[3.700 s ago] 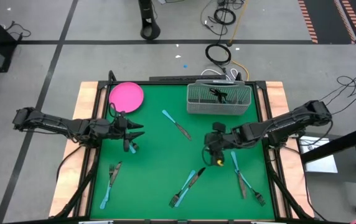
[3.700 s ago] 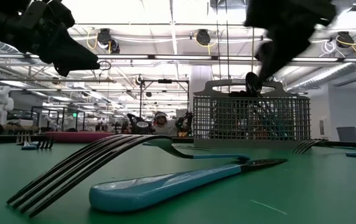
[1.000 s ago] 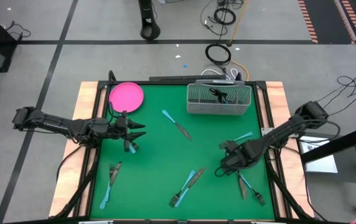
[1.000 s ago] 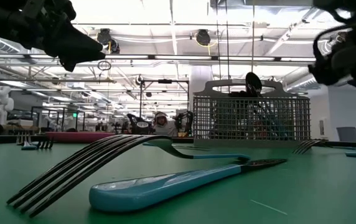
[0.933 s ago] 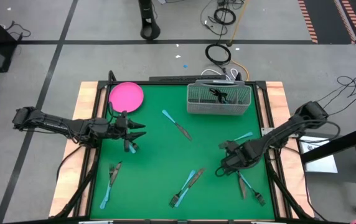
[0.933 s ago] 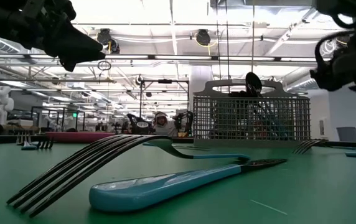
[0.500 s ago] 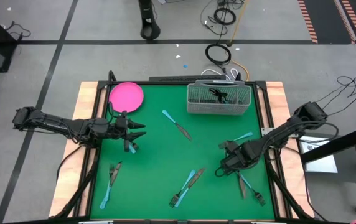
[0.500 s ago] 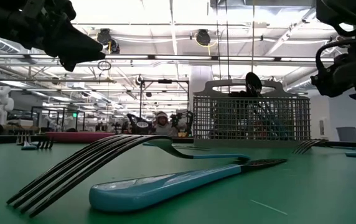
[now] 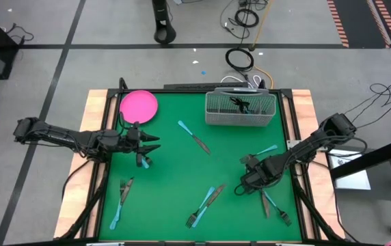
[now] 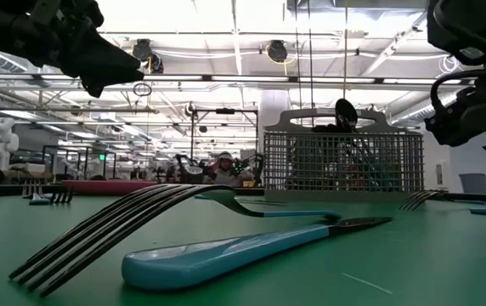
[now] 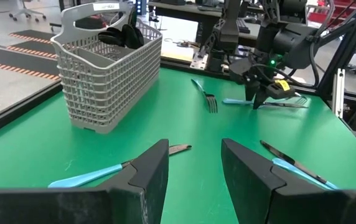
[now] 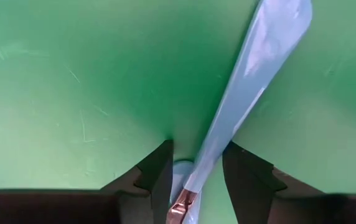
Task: Sort silverware
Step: Put the bottom right black knife into the cutlery rack
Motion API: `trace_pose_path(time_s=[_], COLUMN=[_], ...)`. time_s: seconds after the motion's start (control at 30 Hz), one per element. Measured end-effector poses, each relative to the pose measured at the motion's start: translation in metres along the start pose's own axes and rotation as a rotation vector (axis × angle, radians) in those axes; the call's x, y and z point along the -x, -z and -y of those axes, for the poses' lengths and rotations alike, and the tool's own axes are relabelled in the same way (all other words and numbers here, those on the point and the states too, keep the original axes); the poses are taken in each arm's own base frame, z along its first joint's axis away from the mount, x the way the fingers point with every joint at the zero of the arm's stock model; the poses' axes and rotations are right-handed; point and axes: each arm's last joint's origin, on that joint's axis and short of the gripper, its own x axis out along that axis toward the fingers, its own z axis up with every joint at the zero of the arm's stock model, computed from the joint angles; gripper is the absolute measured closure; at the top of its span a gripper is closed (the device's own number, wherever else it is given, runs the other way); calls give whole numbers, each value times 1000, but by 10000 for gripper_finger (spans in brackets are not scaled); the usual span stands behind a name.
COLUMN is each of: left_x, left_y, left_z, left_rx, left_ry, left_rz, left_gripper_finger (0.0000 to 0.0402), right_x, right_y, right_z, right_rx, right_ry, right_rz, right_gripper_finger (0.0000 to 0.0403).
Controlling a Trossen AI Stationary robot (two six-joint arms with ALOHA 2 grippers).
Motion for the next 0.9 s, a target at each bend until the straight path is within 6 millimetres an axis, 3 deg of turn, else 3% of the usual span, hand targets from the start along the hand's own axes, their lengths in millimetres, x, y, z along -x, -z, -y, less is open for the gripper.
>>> trace_pose_path(time_s=[0.2,0.5,0.67,0.9], left_x=[0,0,0,0], left_y=[0,0,0,0], left_z=[0,0,0,0], left_rx=[0,0,0,0], left_ry=[0,0,0,0], left_rz=[0,-1,-1,0], left_gripper_finger=[252,252,252,252], right_x=[8,41,51,52], right_y=[1,4,5,16], right_z=[-3,-8,-17,-19], right_rx=[43,131,535,1319], right_ry=[39,150,115,92], right_rz=[-18,6,4,-51], right_gripper_finger=[277,277,277,277])
